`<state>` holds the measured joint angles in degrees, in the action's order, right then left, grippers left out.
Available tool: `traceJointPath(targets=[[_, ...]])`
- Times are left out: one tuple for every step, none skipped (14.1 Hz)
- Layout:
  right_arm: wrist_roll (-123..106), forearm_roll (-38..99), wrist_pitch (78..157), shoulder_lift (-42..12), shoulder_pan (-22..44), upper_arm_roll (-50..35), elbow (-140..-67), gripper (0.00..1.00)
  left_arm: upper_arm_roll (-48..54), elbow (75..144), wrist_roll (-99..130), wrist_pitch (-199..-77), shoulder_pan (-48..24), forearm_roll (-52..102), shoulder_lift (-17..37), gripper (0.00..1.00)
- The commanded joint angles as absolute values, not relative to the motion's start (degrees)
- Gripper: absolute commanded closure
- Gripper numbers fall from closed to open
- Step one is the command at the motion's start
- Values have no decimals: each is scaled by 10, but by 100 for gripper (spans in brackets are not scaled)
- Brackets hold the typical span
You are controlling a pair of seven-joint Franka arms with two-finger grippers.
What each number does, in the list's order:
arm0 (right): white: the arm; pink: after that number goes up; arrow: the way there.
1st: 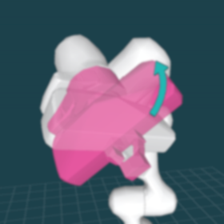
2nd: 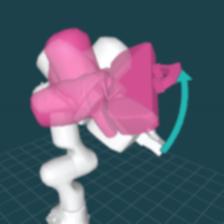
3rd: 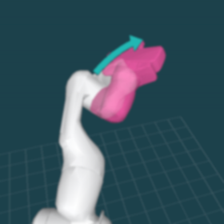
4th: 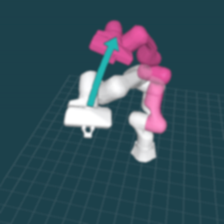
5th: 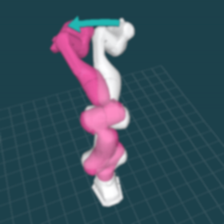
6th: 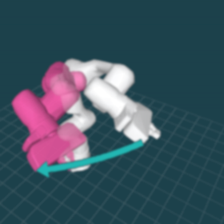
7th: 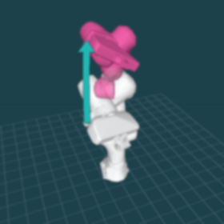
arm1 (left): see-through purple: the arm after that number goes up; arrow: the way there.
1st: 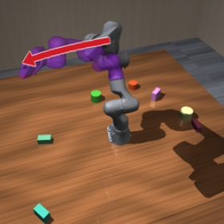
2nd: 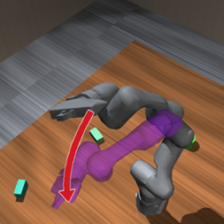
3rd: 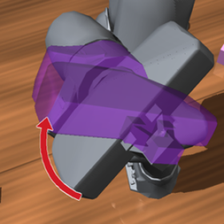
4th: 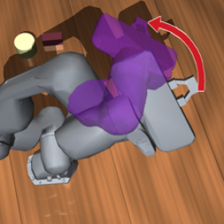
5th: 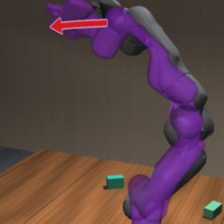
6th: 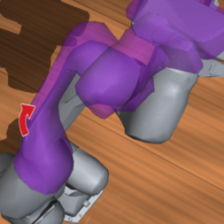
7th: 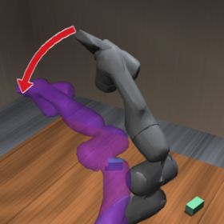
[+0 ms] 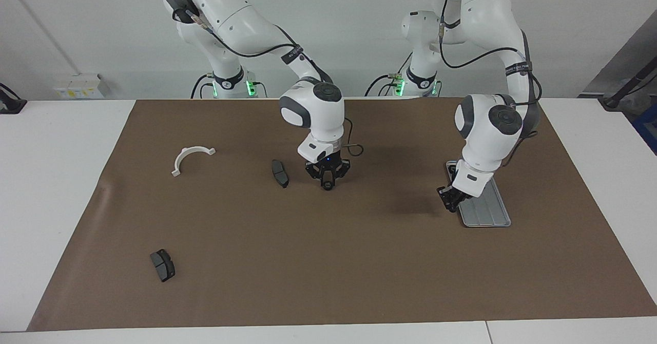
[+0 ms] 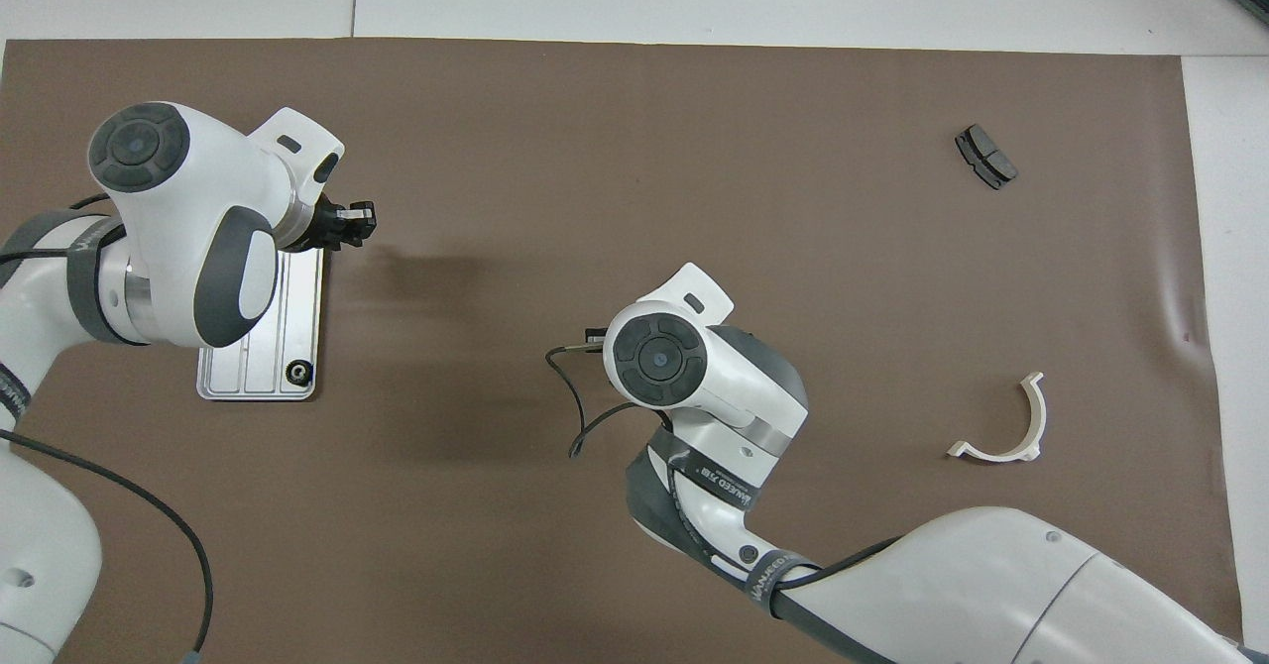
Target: Place bearing gear from tray to pile
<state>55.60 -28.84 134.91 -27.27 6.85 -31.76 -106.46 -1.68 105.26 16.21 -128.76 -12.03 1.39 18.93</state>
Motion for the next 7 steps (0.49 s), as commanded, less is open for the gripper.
traceJointPath(targets=[[546,-293,1313,-215,45,-315,-1068,100,-24,1030,167,-1277,-159,21,199,100],[522,-270,1304,-199,41,-302,-1068,100,-24,1026,182,-1276,-177,21,199,100],[481,-228,1301,-177,41,-274,-1068,100,-24,1026,200,-1281,-196,21,201,100],[427,-188,1297,-158,41,-243,-1070,100,-24,1025,216,-1284,-214,21,201,100],[371,-156,1286,-145,42,-214,-1068,100,-24,1022,228,-1285,-236,21,202,100],[321,-132,1282,-137,42,-182,-1068,100,-24,1022,245,-1290,-262,22,202,100],[281,-118,1280,-131,42,-155,-1070,100,-24,1022,265,-1298,-282,23,204,100]])
